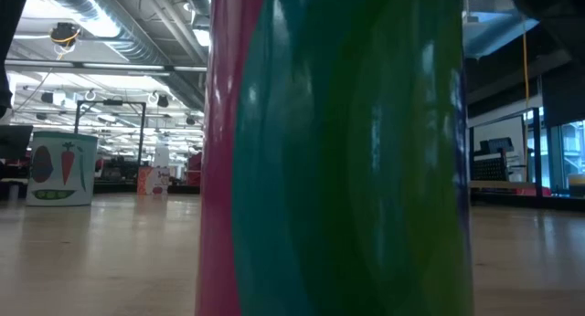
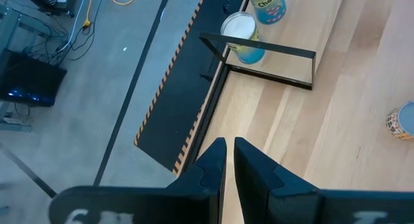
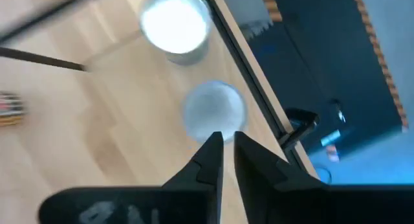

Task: Pick and place cans onto a shelf
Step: Put the canned chickens on the shelf

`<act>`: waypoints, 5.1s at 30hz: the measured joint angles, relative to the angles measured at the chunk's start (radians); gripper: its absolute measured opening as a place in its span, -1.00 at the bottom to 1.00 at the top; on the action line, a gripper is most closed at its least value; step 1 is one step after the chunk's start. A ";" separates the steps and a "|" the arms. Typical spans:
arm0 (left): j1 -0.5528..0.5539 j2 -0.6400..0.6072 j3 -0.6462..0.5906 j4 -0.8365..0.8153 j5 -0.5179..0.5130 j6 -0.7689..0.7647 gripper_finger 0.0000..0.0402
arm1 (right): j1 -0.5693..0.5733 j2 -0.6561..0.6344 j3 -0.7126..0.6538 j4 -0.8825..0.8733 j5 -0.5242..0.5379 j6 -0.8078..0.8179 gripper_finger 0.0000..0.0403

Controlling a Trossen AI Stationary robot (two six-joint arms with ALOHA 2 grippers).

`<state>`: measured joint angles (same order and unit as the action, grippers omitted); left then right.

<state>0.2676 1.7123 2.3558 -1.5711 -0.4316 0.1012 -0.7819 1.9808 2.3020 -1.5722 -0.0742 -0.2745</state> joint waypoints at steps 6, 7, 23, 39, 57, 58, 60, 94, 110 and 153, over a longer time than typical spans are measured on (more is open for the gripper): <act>0.000 0.000 0.000 0.000 0.001 -0.002 -0.87 | 0.080 -0.169 0.000 0.000 -0.025 0.004 -0.97; 0.000 0.000 0.000 0.000 0.007 0.010 -0.87 | 0.101 -0.195 0.000 0.000 -0.025 0.004 -0.97; -0.027 0.004 0.000 0.000 0.535 -0.032 -0.87 | 0.400 -0.450 -0.001 0.001 -0.025 0.116 -0.99; -0.200 0.086 0.000 0.002 0.533 -0.428 -0.59 | 0.465 -0.534 -0.001 0.001 -0.024 0.060 -0.96; -0.607 0.456 0.000 0.212 0.581 -0.422 -0.60 | 0.522 -0.632 -0.001 0.001 -0.024 0.056 -0.95; -0.620 0.473 0.000 0.235 0.576 -0.435 -0.60 | 0.525 -0.634 -0.001 0.001 -0.024 0.054 -0.95; -0.644 0.506 0.000 0.252 0.552 -0.441 -0.60 | 0.530 -0.639 -0.001 0.001 -0.024 0.046 -0.95; -0.762 0.593 -0.200 0.482 0.472 -0.641 -0.60 | 0.539 -0.668 -0.002 0.001 -0.024 0.008 -0.95; -0.761 0.592 -0.148 0.373 0.455 -0.702 -0.60 | 0.539 -0.668 -0.002 0.001 -0.024 0.008 -0.95; -0.699 0.594 -0.204 0.387 0.426 -0.672 -0.99 | 0.538 -0.668 -0.002 0.001 -0.024 0.004 -0.95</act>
<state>-0.4315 2.3066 2.1517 -1.1842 -0.0053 -0.5709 -0.2435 1.3128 2.3005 -1.5710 -0.0981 -0.2703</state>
